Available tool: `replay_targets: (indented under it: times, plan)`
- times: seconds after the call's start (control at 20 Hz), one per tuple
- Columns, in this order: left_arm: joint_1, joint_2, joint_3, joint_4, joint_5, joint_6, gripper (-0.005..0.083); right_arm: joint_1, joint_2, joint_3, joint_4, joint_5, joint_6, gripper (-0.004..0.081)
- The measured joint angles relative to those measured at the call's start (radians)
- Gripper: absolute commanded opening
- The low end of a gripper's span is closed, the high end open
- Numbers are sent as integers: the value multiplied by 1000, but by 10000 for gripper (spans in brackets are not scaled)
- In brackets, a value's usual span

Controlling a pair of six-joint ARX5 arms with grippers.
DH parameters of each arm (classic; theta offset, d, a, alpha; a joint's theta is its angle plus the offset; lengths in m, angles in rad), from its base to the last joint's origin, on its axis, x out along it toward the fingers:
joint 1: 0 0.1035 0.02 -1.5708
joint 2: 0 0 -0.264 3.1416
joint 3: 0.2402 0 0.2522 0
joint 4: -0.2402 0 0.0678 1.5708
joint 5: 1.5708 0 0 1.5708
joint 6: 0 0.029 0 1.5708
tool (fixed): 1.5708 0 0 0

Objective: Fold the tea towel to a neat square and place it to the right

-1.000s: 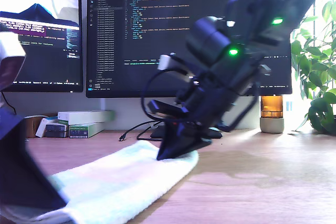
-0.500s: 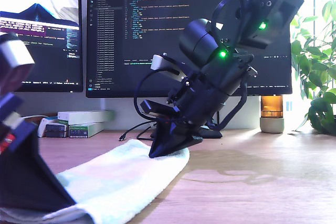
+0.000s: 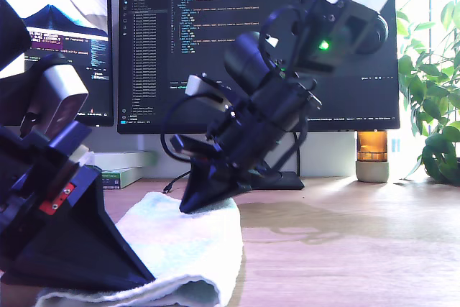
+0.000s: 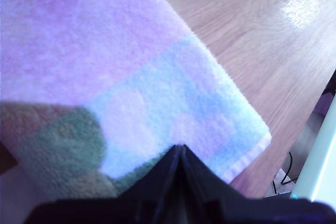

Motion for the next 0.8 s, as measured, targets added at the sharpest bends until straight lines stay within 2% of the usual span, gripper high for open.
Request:
replay_targets:
  times: [0.15, 0.35, 0.55, 0.65, 0.8]
  plan:
    - [-1, -10, 9, -16, 28, 31, -19, -6, 0, 37, -39, -23, 0, -13]
    - [-3, -144, 9, -42, 32, 59, -19, -13, -33, 47, -80, -18, -26, -13]
    - [6, -253, 13, -113, -18, 128, -19, -15, -166, 47, -143, 16, -79, -13]
    - [19, -279, 13, -174, -60, 158, -19, -15, -223, 47, -179, 35, -135, -13]
    - [53, -312, 13, -217, -68, 204, -19, -15, -263, 34, -172, 40, -185, -13]
